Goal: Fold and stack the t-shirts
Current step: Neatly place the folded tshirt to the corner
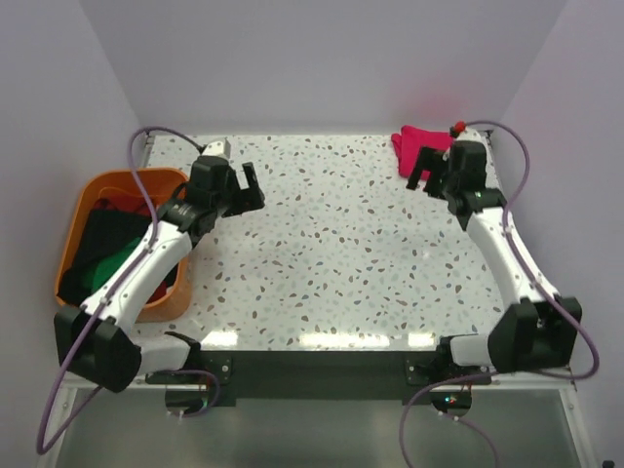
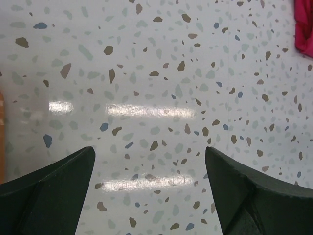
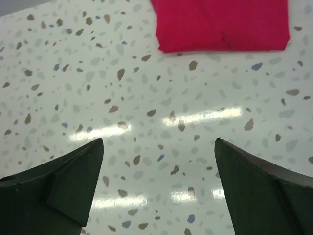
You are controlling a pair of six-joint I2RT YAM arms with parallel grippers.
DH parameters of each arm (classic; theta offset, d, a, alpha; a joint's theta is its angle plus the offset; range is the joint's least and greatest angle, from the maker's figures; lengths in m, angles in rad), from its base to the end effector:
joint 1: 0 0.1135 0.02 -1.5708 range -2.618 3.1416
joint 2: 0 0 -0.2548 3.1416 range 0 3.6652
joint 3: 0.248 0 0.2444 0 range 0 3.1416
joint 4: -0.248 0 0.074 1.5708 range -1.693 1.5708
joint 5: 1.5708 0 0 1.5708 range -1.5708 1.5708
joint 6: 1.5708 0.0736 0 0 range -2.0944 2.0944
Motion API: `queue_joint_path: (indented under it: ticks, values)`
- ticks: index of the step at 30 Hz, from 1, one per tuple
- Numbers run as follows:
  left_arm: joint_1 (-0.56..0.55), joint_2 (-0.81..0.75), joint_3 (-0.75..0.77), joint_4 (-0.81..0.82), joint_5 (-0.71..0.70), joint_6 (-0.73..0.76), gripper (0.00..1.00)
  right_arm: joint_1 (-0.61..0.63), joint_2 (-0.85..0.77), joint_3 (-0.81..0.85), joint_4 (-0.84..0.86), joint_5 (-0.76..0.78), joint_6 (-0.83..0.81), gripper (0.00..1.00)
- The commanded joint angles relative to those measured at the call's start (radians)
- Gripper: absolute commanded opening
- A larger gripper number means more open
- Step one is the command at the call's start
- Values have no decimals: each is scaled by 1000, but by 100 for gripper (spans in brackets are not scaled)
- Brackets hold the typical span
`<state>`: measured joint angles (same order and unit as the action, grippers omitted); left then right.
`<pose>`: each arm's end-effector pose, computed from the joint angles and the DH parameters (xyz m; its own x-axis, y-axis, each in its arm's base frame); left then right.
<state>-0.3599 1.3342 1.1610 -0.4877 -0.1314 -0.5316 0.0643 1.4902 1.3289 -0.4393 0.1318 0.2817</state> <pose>0.3029 -0.1037 0.2893 -0.6231 -0.3025 -0.7213 -0.0737 0.9408 -0.3309 0.3641 0.0137 0.3056 -0.5294 0.2421 -0.8131 0.1995 0.9671 0.1580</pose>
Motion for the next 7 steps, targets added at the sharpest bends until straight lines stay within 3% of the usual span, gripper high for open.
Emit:
queue_joint_path:
  ticks: [1, 3, 7]
  values:
    - [9, -160, -78, 9, -56, -40, 100, -12, -221, -285, 164, -86, 126, 99]
    - [9, -220, -139, 29, -62, -47, 100, -12, -359, -406, 183, -107, 131, 99]
    - [9, -358, -216, 58, -95, -53, 100, -12, -514, -496, 156, -112, 44, 99]
